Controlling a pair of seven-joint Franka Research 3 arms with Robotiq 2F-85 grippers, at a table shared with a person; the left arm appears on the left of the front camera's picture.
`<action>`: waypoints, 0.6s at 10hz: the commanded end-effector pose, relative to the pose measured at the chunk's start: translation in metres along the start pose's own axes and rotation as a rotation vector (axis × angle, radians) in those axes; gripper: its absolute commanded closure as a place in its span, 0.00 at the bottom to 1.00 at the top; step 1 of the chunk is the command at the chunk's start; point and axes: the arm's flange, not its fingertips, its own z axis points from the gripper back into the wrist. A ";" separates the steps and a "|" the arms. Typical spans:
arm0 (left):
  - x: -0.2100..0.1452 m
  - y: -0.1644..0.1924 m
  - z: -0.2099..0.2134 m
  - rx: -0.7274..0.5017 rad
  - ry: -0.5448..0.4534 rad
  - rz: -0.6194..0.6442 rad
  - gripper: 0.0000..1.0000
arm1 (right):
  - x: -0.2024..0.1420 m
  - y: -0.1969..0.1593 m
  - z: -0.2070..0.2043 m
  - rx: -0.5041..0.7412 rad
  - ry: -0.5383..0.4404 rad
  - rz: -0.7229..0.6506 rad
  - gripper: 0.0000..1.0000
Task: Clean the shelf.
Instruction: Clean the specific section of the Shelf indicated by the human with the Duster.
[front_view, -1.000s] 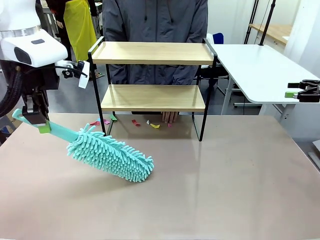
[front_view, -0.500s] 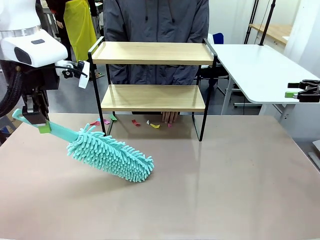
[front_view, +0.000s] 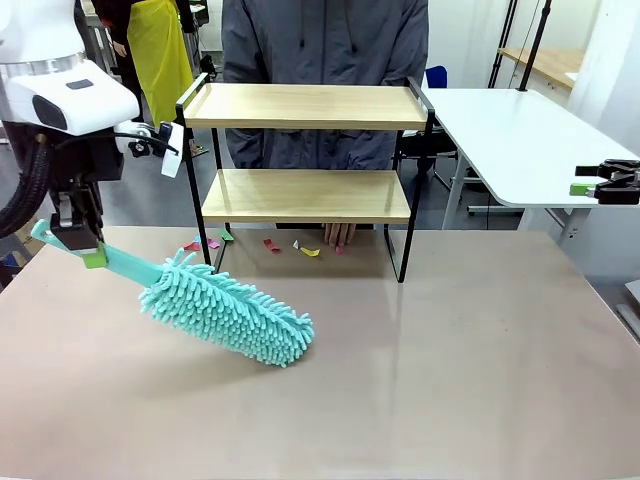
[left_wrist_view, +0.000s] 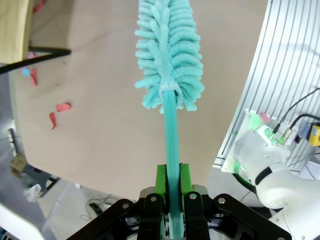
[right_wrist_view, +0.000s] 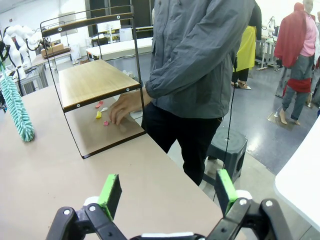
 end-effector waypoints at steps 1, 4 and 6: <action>0.005 0.004 -0.002 -0.020 -0.041 -0.033 0.87 | 0.002 0.000 0.000 0.001 0.001 0.014 0.00; 0.008 0.000 0.005 -0.033 -0.089 -0.035 0.87 | 0.002 0.000 0.000 0.001 0.001 0.014 0.00; 0.030 -0.008 0.006 -0.038 -0.162 0.024 0.87 | 0.002 0.000 0.000 0.001 0.001 0.014 0.00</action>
